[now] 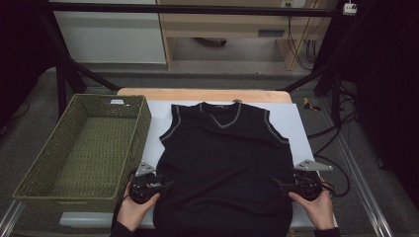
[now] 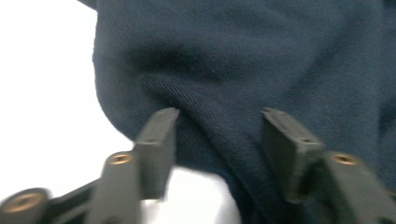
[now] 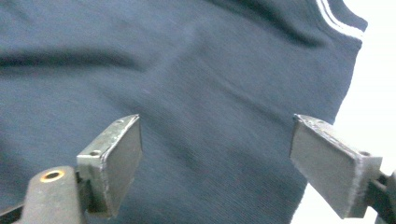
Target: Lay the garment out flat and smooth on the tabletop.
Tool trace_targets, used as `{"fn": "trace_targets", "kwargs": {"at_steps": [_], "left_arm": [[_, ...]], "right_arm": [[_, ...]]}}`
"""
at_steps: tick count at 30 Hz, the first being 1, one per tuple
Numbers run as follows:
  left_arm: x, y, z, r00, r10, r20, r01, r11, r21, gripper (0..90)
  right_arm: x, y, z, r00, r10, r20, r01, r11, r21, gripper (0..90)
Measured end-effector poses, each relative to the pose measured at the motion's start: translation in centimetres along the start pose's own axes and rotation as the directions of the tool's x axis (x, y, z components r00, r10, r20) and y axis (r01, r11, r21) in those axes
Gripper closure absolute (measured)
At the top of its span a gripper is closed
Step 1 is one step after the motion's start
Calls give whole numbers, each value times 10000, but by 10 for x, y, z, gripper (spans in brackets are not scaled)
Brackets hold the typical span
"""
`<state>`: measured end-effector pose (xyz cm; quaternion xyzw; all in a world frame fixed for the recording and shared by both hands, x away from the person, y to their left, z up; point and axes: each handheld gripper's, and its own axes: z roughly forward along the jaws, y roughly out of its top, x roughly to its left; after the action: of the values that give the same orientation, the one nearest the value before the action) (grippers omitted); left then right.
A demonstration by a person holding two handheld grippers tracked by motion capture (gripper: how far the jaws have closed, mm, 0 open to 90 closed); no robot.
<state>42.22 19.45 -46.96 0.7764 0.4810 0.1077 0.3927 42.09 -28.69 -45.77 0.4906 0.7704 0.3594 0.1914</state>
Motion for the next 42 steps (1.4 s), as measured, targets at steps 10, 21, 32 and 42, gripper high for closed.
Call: {"fn": "trace_targets", "kwargs": {"at_steps": [10,21,32,42], "left_arm": [[-10,5,7,9970,387,-669,-344,9973,654,839],[-17,41,-7,9937,889,-685,-955,9905,-990,720],[-21,-21,-30,9989,343,-320,-361,9976,-598,368],[-19,-46,-40,9971,345,-686,-347,9994,-27,510]], "right_arm": [[-23,-10,20,9950,478,882,-525,9973,513,441],[-40,10,10,9959,726,542,-719,9973,-142,832],[-31,-2,-15,9967,767,249,-750,9952,-634,396],[-3,-33,-40,9903,936,-1025,-967,9950,-258,310]]}}
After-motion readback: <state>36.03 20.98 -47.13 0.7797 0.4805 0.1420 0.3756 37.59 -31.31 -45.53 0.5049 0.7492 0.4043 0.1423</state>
